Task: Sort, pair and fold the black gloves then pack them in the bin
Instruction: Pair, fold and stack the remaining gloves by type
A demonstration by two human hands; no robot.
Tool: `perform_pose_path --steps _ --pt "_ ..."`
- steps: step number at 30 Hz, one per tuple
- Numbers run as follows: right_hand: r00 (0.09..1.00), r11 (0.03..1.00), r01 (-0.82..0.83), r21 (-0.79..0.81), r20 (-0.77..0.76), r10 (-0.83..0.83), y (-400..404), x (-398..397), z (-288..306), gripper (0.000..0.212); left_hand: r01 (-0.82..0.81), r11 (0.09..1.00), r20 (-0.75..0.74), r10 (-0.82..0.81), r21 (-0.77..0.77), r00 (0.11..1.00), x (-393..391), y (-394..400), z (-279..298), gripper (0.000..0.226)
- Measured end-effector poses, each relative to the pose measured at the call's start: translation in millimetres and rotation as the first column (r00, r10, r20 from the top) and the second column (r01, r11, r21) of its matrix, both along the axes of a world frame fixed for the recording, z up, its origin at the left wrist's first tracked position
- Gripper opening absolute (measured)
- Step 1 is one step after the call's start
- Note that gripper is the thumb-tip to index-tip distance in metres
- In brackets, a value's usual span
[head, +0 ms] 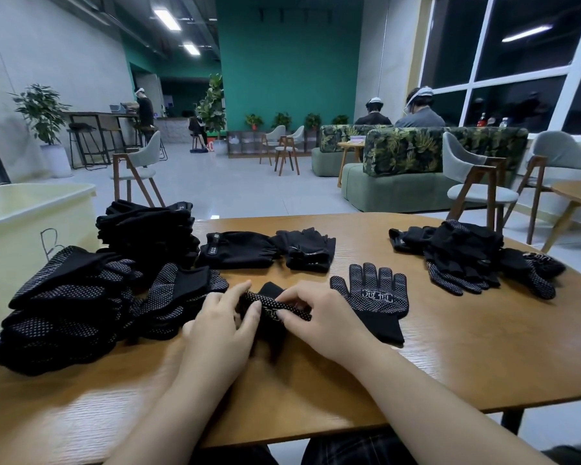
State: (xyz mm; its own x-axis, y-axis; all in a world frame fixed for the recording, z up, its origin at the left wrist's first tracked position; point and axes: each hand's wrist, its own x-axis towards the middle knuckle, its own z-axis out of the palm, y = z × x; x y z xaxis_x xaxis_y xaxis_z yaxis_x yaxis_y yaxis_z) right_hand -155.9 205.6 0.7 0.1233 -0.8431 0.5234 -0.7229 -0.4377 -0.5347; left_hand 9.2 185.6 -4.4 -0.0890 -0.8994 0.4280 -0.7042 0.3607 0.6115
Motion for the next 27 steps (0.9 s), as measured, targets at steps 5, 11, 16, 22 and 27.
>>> perform_pose_path --steps 5,11,16,22,27 --pt "0.993 0.993 -0.121 0.002 -0.01 0.121 2 8 0 0.03 0.186 0.983 -0.317 -0.175 0.004 0.932 -4 -2 3 0.049" --pt "0.993 0.991 -0.121 -0.057 -0.004 0.121 -4 8 6 0.022 0.151 0.984 -0.355 -0.174 -0.091 0.918 6 -7 9 0.05" --pt "0.997 0.995 -0.077 0.066 0.017 0.076 -15 10 21 0.049 0.222 0.973 -0.308 -0.228 -0.056 0.924 28 -13 17 0.059" --pt "0.986 0.962 -0.137 0.237 -0.057 0.155 -25 25 36 0.081 0.378 0.925 -0.238 -0.358 0.042 0.903 44 -11 28 0.063" --pt "0.987 0.963 -0.123 0.242 -0.073 0.144 -30 38 43 0.055 0.438 0.898 -0.243 -0.413 0.053 0.878 50 -6 32 0.064"
